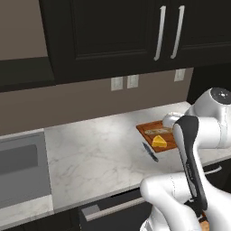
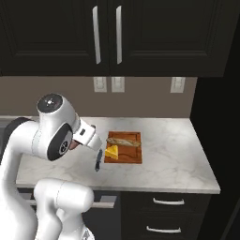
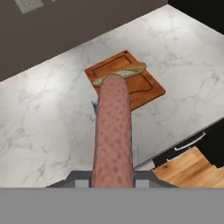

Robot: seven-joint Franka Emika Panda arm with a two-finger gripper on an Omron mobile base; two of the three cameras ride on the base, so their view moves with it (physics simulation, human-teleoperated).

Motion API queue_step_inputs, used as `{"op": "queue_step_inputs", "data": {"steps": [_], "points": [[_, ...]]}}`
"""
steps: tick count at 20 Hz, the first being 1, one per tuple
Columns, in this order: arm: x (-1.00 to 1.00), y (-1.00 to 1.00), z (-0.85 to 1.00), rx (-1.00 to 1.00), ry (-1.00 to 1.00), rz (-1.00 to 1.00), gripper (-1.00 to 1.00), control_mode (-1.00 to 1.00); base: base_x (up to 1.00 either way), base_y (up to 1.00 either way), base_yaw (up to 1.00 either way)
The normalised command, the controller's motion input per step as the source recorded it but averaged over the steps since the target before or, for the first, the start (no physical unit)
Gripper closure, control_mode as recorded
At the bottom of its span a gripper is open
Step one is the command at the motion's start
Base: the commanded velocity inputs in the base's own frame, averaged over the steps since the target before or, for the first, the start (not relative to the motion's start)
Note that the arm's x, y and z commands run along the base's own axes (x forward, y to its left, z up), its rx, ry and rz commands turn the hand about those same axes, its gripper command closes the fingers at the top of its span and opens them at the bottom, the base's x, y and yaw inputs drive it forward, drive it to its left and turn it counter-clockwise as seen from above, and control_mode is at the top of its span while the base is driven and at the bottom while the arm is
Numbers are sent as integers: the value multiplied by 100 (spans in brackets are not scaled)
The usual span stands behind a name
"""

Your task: Retrieve the sausage and cheese from the fridge and place them on the cutting board on the counter.

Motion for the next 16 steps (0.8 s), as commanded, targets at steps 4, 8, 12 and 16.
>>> {"op": "queue_step_inputs", "data": {"steps": [4, 8, 12, 16], "points": [[19, -66, -13, 6, 14, -2, 100, -100, 0, 0, 0], [-2, -60, -24, 2, 2, 17, 100, -100, 0, 0, 0], [2, -53, -20, 0, 0, 33, 100, -100, 0, 0, 0], [16, -33, -17, 0, 5, 30, 100, -100, 0, 0, 0]]}}
